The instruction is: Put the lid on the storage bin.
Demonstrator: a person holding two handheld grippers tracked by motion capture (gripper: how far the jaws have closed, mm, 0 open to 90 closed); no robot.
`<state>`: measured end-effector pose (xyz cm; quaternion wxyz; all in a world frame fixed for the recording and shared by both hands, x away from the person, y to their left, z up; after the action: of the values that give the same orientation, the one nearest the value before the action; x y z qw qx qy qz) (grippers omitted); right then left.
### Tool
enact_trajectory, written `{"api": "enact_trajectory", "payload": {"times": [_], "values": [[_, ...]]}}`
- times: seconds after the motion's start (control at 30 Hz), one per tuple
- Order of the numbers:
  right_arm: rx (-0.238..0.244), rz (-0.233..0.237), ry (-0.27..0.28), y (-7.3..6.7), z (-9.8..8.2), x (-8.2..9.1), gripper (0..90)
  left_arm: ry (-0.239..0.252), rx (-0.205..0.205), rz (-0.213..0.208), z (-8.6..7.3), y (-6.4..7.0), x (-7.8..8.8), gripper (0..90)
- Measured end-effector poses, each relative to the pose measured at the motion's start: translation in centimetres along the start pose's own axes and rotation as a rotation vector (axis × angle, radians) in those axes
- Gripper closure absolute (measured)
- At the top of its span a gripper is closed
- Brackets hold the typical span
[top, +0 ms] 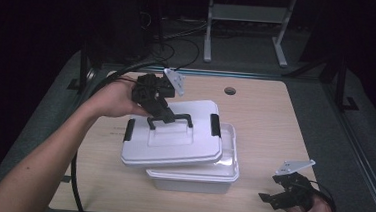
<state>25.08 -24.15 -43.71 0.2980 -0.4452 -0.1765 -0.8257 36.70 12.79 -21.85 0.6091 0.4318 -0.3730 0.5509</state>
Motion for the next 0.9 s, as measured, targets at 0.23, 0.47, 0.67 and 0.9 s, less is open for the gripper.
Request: {"api": "enact_trajectory", "payload": {"times": [0.23,0.47,0.67,0.9], "values": [[-0.006,-0.003,0.006,0.0,-0.2,0.3,18.9,-0.020,-0.026,-0.015,1.9,-0.1,-1.6,84.9],[-0.006,-0.007,0.008,0.2,-0.4,0.4,18.9,-0.028,-0.032,-0.027,2.9,-0.7,-2.7,84.9],[0.006,-0.012,0.011,-0.2,-0.3,0.6,19.0,-0.051,-0.036,-0.036,3.8,-0.8,-4.0,84.8],[0.006,-0.011,0.011,-0.1,-0.3,0.6,18.9,-0.076,-0.046,-0.053,4.4,-0.8,-5.0,84.8]]}}
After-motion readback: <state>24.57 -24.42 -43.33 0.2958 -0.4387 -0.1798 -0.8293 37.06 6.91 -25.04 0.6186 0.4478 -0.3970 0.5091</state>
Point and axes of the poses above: each handheld gripper's, and its own axes: x roughly backward along the jaws, z roughly out of its top, y roughly to its right, the point moved 1 cm from there along -x, roughly forward along the jaws, and after that the axes turned 8 degrees about -z, right-handed, at the moved point
